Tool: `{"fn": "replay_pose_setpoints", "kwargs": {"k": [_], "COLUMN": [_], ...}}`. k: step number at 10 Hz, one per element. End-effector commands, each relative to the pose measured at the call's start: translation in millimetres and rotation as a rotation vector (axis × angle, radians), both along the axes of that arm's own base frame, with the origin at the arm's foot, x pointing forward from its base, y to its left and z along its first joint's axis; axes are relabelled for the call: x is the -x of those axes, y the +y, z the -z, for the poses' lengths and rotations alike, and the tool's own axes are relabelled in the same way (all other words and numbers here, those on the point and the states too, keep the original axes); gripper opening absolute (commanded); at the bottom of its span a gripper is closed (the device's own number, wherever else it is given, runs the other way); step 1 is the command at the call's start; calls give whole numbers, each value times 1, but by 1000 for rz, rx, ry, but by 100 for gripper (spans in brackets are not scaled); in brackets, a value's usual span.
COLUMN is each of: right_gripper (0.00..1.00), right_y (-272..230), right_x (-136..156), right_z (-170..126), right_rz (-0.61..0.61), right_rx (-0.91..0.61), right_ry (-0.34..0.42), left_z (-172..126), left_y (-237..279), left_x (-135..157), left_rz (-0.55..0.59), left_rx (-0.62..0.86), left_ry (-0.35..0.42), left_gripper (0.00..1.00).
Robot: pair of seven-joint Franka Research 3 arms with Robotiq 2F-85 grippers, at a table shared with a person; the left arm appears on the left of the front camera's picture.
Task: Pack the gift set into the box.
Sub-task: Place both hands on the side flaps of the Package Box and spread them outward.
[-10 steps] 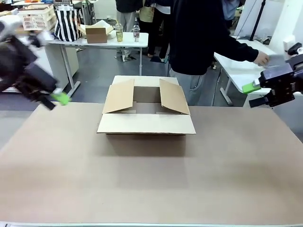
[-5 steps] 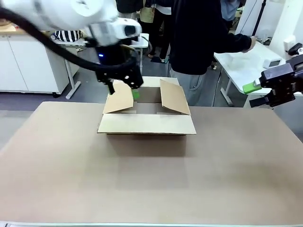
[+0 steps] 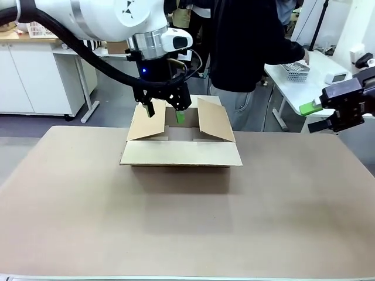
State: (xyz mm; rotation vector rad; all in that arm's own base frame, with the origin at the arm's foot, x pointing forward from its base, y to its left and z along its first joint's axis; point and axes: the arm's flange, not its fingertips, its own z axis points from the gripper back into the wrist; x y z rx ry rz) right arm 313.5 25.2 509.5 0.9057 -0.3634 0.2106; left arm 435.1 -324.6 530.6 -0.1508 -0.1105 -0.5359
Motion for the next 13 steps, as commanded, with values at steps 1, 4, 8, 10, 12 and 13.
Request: {"fn": "replay_pose_setpoints", "kwargs": {"k": [1,4,8,10,12,13], "right_gripper": [100,100,100,100,100,100], "right_y": [1,1,1,1,1,1], "right_x": [-3,-3,-3,-3,-3,-3], "right_z": [0,0,0,0,0,0], "right_rz": [-17,-17,-17,-17,-17,-17], "right_rx": [-20,-20,-20,-20,-20,-20], "right_ry": [-27,-27,-27,-27,-27,-27], "left_z": [2,35,73,82,94,98], "left_y": [-4,-40,-72,-75,-72,-72], "left_x": [0,-68,-142,-155,-162,-164], "left_rz": [13,-661,-724,-717,-711,-718], "left_rx": [8,-8,-275,-360,-400,-443], "left_ry": [8,-68,-231,-235,-211,-205], "left_gripper": [100,100,100,100,100,100]}}
